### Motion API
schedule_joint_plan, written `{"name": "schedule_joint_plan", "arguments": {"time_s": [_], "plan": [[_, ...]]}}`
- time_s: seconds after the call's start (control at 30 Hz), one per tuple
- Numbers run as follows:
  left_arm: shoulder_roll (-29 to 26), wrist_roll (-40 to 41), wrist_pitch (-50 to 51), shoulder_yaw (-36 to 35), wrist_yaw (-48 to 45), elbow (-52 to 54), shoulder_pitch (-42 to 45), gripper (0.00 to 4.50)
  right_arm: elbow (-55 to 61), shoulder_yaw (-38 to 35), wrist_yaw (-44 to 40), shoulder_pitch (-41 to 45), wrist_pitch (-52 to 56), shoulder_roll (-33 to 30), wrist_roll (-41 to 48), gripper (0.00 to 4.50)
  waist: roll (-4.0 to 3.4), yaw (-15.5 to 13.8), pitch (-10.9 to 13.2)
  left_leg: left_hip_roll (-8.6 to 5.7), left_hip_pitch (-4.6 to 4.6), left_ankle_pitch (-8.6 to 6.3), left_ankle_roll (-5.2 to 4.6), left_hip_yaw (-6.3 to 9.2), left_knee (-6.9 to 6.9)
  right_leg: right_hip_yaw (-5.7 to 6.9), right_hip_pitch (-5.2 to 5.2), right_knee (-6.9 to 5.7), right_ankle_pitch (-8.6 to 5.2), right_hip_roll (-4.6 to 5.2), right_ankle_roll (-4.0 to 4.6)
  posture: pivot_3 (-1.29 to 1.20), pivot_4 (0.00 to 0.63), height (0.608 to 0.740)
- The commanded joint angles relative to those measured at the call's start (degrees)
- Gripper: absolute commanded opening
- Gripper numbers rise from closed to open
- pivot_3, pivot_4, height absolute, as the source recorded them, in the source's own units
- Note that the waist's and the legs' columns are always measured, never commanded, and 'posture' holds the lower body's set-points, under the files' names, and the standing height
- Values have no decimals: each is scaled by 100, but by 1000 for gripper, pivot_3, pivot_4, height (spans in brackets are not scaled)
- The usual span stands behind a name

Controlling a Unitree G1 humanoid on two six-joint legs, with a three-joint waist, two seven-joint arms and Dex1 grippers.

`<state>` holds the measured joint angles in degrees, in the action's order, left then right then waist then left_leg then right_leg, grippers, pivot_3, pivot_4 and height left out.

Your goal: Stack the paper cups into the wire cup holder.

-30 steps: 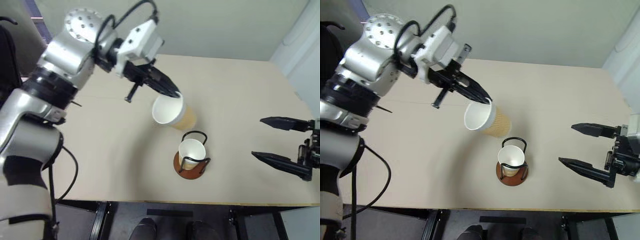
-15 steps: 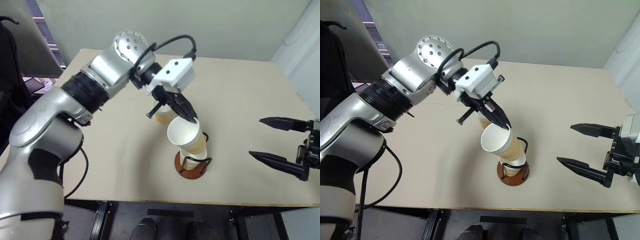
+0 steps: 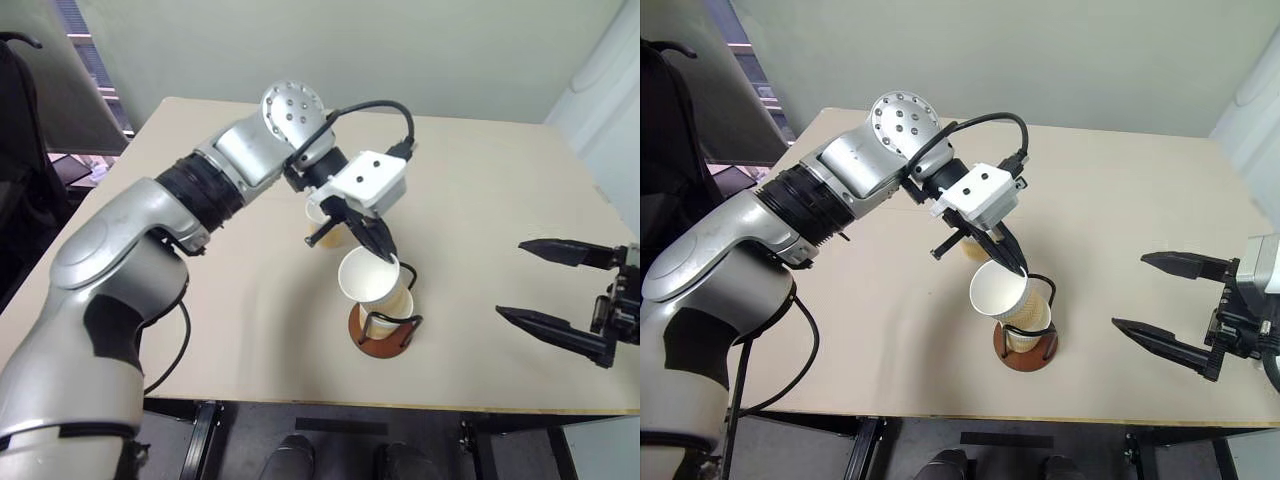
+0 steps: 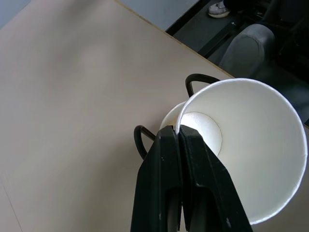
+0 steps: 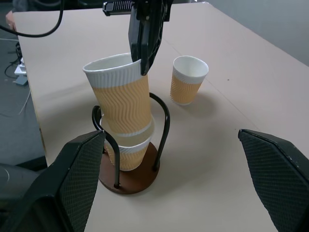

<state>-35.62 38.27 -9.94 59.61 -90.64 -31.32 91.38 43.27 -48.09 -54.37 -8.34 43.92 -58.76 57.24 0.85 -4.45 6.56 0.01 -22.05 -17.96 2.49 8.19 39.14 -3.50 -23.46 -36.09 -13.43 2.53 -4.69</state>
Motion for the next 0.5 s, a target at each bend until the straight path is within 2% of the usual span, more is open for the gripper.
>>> {"name": "schedule_joint_plan", "arguments": {"time_s": [0.03, 0.07, 0.37, 0.5], "plan": [[31, 42, -68, -84, -186, 23, 85, 429, 71, -215, 117, -9, -73, 13, 58, 4500, 0, -1, 0, 0, 0, 0, 0, 0, 1, -1, 0, 0, 0, 0, -1, 0, 150, 740], [31, 56, -68, -82, -186, 32, 82, 655, 74, -203, 133, -10, -79, 13, 52, 4500, 0, 0, 0, 0, 1, 0, -1, 0, 1, -1, 0, 0, 1, 1, -1, 0, 150, 740], [327, -178, -232, -345, -186, -362, 31, 3737, 59, -101, 210, 21, -119, -16, 33, 4500, 0, -9, 0, 0, 1, 0, -1, -1, 2, -1, 1, -1, 1, 1, -2, 0, 150, 740], [644, -571, -255, -1040, -186, -1286, 124, 3737, 11, -27, 205, 57, -142, -36, 0, 4500, 0, -17, 0, 0, -1, -1, -3, -3, 8, -2, 3, -1, 3, 1, -5, 0, 150, 740]]}}
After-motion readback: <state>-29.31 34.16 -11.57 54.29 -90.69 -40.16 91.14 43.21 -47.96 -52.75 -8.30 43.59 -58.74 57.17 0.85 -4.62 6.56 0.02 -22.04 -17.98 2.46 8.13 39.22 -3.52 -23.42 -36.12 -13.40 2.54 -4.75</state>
